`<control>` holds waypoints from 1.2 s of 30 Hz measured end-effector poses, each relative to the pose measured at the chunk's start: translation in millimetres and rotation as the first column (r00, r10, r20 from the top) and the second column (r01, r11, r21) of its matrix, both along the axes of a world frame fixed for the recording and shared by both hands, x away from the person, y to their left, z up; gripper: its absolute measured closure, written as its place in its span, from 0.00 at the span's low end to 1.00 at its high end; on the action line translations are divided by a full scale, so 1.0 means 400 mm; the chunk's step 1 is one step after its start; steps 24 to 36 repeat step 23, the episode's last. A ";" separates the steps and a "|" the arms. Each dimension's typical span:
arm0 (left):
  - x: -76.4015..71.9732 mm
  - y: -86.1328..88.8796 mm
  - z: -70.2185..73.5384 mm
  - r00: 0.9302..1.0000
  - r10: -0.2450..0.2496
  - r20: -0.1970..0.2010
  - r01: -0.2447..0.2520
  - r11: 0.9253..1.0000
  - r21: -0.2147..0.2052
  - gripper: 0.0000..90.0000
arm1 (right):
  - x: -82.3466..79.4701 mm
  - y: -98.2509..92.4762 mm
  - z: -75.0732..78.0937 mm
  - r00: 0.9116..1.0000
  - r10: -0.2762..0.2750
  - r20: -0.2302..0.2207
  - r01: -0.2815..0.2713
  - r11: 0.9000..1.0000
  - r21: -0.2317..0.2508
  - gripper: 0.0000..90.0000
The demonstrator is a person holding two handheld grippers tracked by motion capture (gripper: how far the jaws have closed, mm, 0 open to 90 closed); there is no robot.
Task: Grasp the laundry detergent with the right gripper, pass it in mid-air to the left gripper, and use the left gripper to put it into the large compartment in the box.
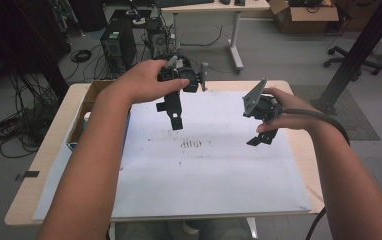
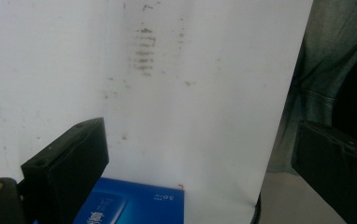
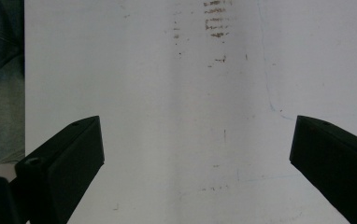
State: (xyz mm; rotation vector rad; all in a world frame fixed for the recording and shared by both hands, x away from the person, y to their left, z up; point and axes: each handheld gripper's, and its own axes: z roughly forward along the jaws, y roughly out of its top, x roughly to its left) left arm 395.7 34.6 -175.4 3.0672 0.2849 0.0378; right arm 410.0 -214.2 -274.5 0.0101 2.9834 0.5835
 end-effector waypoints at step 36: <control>0.027 0.014 -0.003 0.999 0.034 -0.011 -0.034 0.999 -0.014 0.05 | 0.009 0.014 0.005 1.000 0.007 0.003 -0.007 1.000 0.009 0.03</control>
